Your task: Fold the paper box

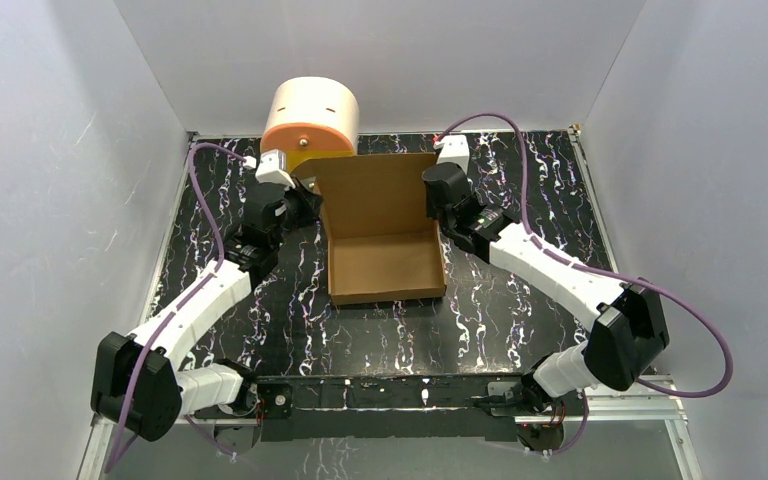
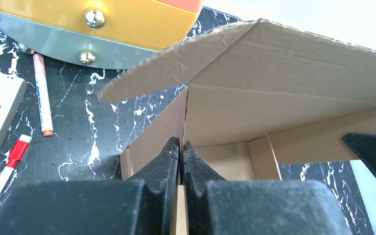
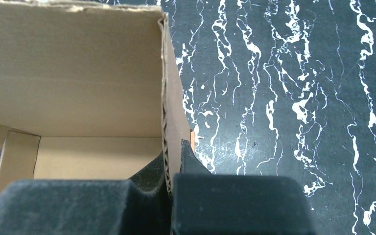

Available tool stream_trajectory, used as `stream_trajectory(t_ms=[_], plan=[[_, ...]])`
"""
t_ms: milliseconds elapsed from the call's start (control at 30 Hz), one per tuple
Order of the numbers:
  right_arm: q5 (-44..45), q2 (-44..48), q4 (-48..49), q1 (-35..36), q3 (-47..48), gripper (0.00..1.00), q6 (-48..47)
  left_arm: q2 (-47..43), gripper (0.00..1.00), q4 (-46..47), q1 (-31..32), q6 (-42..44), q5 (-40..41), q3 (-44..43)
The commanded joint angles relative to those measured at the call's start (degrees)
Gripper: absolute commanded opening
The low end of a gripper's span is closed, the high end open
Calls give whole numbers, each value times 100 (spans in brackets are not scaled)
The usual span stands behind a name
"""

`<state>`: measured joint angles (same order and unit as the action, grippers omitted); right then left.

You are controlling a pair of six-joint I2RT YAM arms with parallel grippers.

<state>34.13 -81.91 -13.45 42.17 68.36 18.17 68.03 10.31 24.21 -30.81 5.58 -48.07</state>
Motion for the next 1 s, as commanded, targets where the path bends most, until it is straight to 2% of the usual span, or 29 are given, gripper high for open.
stream_trajectory(t_ms=[0, 467, 967], plan=[[26, 72, 930, 360, -103, 4, 539, -121, 0, 358, 371, -387, -308, 104], [175, 850, 1501, 500, -1438, 6, 644, -670, 0, 319, 689, -726, -308, 980], [-296, 1574, 1810, 648, -2617, 10, 819, -1362, 4, 447, 723, -767, -469, 2032]])
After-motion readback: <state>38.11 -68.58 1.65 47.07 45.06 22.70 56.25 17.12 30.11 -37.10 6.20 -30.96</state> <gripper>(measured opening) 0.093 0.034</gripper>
